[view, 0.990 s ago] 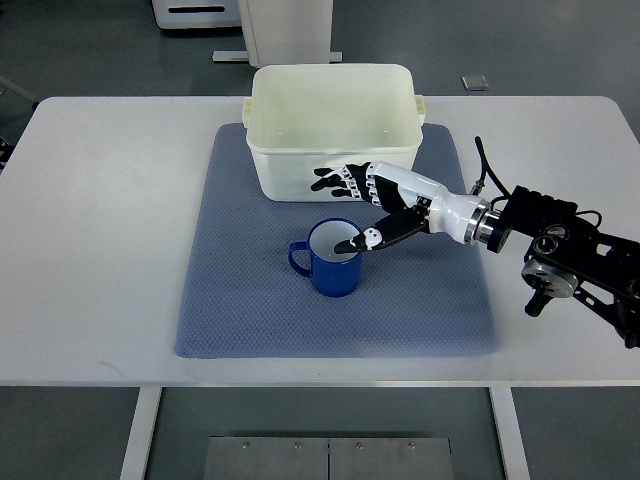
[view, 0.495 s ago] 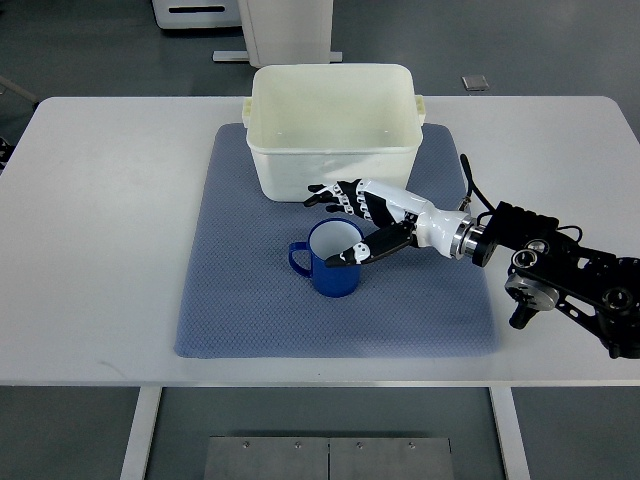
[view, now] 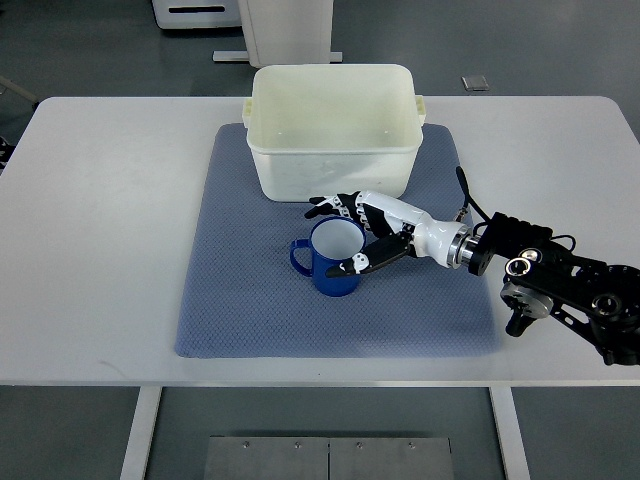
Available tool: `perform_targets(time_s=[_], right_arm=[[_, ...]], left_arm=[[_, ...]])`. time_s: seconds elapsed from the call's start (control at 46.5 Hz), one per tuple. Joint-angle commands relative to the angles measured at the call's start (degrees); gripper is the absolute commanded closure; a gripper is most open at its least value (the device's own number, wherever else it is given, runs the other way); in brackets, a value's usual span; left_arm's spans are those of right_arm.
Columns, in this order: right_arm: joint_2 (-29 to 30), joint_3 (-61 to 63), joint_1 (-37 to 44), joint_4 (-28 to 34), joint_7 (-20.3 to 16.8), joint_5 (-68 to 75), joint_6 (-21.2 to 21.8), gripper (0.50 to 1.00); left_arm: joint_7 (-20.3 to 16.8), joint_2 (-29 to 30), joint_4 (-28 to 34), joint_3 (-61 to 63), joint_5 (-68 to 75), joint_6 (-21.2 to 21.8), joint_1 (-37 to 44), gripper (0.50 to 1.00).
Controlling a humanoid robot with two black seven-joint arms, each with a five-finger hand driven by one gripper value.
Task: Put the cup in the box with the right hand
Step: 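Close the right hand's fingers around the blue mug's body, then lift the blue mug with the right hand up over the box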
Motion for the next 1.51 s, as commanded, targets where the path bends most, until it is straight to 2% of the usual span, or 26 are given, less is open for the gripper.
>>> perform_targets(time_s=[0.0, 0.56, 0.624, 0.646, 0.689, 0.796, 0.84, 0.861, 1.227, 1.485], right_arm=[[0.17, 0.00, -0.05, 0.01, 0.10, 0.09, 0.00, 0.511], [1.93, -2.02, -0.93, -3.94, 0.10, 0.00, 0.00, 0.511], [1.93, -2.02, -0.93, -3.94, 0.10, 0.00, 0.00, 0.525], [1.93, -2.02, -1.01, -3.86, 0.10, 0.00, 0.00, 0.538], [2.01, -2.02, -1.19, -3.86, 0.10, 0.09, -0.09, 0.598], [2.01, -2.02, -1.36, -3.86, 0.10, 0.18, 0.00, 0.839], [2.01, -2.11, -1.45, -3.86, 0.10, 0.18, 0.00, 0.960], [2.01, -2.11, -1.54, -3.86, 0.10, 0.18, 0.00, 1.000], [2.37, -1.49, -0.40, -3.42, 0.97, 0.88, 0.08, 1.000], [-4.13, -1.06, 5.13, 2.20, 2.29, 3.08, 0.79, 1.000]], left_arm=[[0.00, 0.00, 0.00, -0.06, 0.00, 0.00, 0.00, 0.500], [0.00, 0.00, 0.00, -0.06, 0.00, 0.00, 0.00, 0.500], [0.00, 0.00, 0.00, 0.03, 0.00, 0.00, 0.00, 0.500], [0.00, 0.00, 0.00, 0.03, 0.00, 0.00, 0.00, 0.500], [0.00, 0.00, 0.00, 0.03, 0.00, 0.00, 0.00, 0.500], [0.00, 0.00, 0.00, 0.03, 0.00, 0.00, 0.00, 0.500], [0.00, 0.00, 0.00, 0.03, 0.00, 0.00, 0.00, 0.500], [0.00, 0.00, 0.00, 0.03, 0.00, 0.00, 0.00, 0.500], [0.00, 0.00, 0.00, 0.03, 0.00, 0.00, 0.00, 0.500], [0.00, 0.00, 0.00, -0.06, 0.00, 0.00, 0.00, 0.500]])
